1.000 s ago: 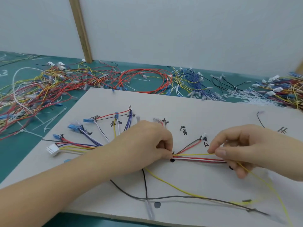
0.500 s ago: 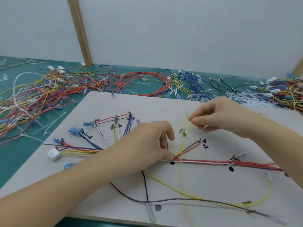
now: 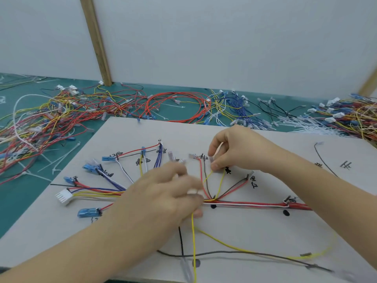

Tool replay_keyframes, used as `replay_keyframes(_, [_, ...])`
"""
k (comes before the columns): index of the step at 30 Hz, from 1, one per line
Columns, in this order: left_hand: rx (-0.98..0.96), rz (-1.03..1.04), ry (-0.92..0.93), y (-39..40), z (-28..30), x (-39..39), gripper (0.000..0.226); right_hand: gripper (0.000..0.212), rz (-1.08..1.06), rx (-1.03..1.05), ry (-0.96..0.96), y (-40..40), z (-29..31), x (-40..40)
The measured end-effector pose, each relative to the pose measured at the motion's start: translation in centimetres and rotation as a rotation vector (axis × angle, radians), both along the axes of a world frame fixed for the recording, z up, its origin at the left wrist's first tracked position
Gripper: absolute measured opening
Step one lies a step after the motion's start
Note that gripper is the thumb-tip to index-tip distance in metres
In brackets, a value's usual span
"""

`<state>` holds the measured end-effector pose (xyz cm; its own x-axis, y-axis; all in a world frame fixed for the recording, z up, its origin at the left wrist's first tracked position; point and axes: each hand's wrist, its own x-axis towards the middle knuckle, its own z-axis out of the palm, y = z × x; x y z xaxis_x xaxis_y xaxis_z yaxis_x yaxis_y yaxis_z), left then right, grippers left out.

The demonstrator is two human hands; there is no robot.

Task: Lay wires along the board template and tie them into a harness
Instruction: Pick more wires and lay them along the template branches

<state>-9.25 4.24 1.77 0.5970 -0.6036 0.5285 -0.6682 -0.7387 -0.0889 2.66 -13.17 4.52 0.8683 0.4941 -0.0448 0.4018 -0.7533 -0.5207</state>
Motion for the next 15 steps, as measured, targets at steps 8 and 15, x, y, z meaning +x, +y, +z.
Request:
replay_keyframes(8, [-0.017,-0.070,0.128,-3.0,0.0,-0.2,0.042,0.008,0.028,0.026,-0.139,-1.9,2.0,-5.5])
replay_keyframes(15, [-0.062,0.042,0.147,-4.8,-0.3,0.7,0.041,0.027,0.100,0.233,0.695,-4.8,2.8,-10.9])
